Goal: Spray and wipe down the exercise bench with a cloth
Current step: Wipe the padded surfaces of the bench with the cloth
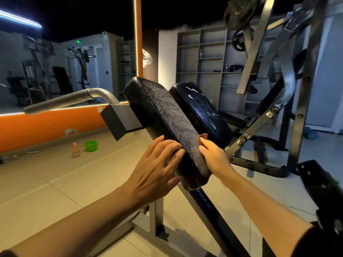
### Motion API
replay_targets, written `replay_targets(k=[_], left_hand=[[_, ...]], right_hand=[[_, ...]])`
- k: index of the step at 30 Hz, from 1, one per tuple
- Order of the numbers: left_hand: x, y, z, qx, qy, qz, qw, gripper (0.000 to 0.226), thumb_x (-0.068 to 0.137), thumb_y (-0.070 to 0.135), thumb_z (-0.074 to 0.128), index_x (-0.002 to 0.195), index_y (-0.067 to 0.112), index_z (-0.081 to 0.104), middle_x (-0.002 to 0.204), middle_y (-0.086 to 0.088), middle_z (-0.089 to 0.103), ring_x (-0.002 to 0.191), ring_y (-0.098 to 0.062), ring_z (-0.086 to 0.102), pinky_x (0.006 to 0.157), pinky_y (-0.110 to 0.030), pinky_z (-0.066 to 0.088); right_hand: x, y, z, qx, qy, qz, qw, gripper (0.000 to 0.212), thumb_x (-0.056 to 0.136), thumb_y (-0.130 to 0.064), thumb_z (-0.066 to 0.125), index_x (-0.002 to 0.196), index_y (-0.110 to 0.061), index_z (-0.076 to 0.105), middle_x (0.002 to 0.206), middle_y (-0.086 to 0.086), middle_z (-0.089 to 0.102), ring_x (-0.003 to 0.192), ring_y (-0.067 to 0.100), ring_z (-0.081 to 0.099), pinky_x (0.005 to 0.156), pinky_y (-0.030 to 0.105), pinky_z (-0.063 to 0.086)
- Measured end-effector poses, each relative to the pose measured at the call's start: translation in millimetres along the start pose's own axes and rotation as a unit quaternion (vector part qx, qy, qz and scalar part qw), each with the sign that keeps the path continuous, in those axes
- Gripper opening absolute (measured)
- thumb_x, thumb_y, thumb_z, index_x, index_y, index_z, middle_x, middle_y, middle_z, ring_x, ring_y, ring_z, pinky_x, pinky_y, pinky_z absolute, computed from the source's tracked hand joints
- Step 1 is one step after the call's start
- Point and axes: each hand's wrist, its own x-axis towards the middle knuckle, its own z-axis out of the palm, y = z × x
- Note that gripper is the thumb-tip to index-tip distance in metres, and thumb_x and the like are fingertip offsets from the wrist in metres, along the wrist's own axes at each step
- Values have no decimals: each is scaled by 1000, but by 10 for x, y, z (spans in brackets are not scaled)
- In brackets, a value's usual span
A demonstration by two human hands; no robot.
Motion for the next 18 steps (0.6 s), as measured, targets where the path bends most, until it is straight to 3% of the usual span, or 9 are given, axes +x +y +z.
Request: replay_targets(k=[4, 8, 9, 13, 16, 18], left_hand=[[51, -168, -46, 12, -13, -8, 1000, 64, 78, 47, 64, 128, 8, 50, 125, -15, 57, 119, -27, 47, 115, -42, 22], [130, -325, -157, 37, -20, -19, 999, 69, 71, 43, 79, 123, 3, 60, 123, -17, 58, 117, -29, 51, 113, -44, 27], [164, -369, -195, 45, -23, -21, 999, 69, 70, 43, 80, 123, 3, 61, 123, -17, 59, 116, -30, 52, 112, -45, 30], [354, -599, -337, 64, -24, -36, 997, 69, 70, 40, 81, 124, 1, 61, 122, -17, 59, 112, -33, 57, 103, -44, 41], [495, -796, -446, 73, -32, -52, 995, 64, 75, 39, 77, 123, 0, 60, 123, -17, 58, 112, -33, 56, 94, -43, 48], [580, -976, -487, 77, -38, -65, 994, 60, 80, 40, 72, 124, 2, 60, 124, -16, 58, 111, -32, 56, 92, -42, 50]], right_hand=[[-86, -248, 98, 42, -50, -194, 979, 46, 102, -29, 36, 147, -25, 38, 151, -4, 40, 140, 10, 32, 116, 32, 27], [270, -229, -4, -10, -23, -65, 998, 43, 105, -23, 35, 148, -24, 37, 151, 1, 41, 137, 19, 38, 112, 34, 29], [298, -303, 31, -14, -12, -61, 998, 43, 105, -24, 35, 148, -22, 37, 150, 3, 42, 135, 20, 40, 110, 33, 30], [294, -552, 181, 39, -51, -230, 971, 43, 104, -21, 37, 146, -16, 40, 150, 2, 42, 141, 12, 33, 117, 30, 24], [601, -530, 63, 21, -22, -156, 987, 40, 104, -16, 40, 143, -16, 46, 146, 2, 48, 135, 14, 41, 107, 18, 27], [724, -642, 102, 6, 0, -126, 992, 40, 103, -19, 40, 142, -16, 48, 142, 5, 52, 130, 20, 47, 105, 24, 32]])
